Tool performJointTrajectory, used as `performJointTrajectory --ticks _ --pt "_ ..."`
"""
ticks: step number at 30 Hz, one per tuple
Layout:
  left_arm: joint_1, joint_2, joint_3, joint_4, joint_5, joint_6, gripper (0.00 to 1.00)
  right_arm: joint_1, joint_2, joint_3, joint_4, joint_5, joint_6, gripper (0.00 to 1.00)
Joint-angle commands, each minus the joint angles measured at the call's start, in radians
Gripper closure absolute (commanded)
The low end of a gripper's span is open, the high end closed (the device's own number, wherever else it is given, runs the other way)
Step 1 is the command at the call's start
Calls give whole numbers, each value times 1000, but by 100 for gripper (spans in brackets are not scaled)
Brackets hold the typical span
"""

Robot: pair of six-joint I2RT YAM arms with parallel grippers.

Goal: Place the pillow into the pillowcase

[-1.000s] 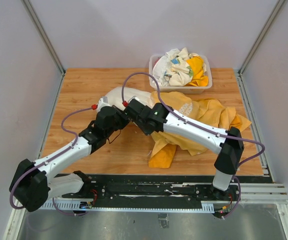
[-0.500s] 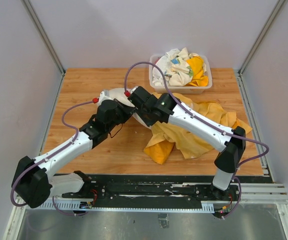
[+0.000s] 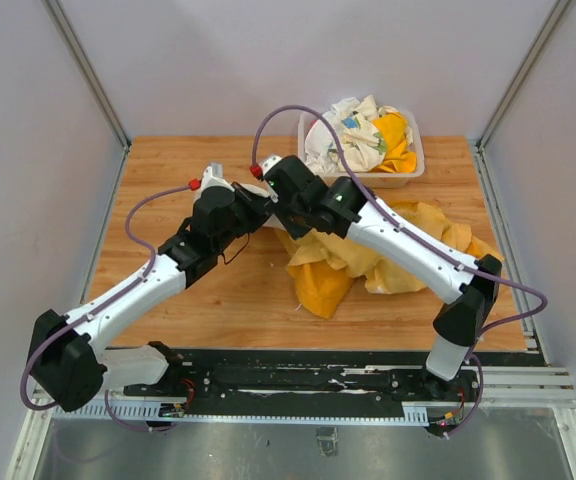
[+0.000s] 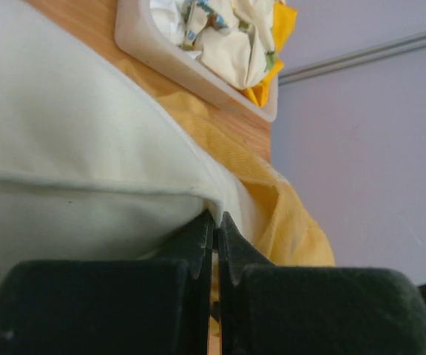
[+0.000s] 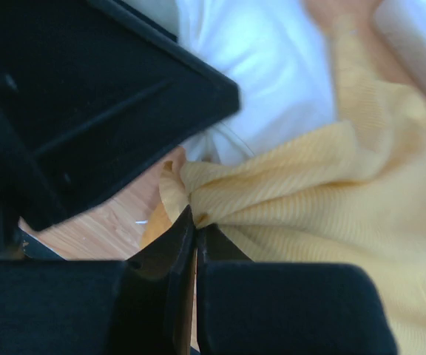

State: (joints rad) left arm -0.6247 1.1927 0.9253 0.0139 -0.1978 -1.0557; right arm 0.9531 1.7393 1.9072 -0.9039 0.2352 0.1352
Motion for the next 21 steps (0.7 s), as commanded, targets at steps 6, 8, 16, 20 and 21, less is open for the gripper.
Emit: performJointTrajectory --ticks 6,8,16,20,21 --pt "-12 22 -185 151 106 -35 100 -1 17 -247 122 -249 118 99" --pt "-16 30 -208 164 116 -35 100 0 20 -244 131 -263 115 99" --pt "-19 80 -236 253 208 -32 100 -2 69 -108 66 -217 54 99" --pt "-20 89 -257 298 236 -33 100 -2 73 -112 62 -221 55 99" --pt "-20 82 -260 299 235 -22 100 -2 65 -133 70 -218 56 99"
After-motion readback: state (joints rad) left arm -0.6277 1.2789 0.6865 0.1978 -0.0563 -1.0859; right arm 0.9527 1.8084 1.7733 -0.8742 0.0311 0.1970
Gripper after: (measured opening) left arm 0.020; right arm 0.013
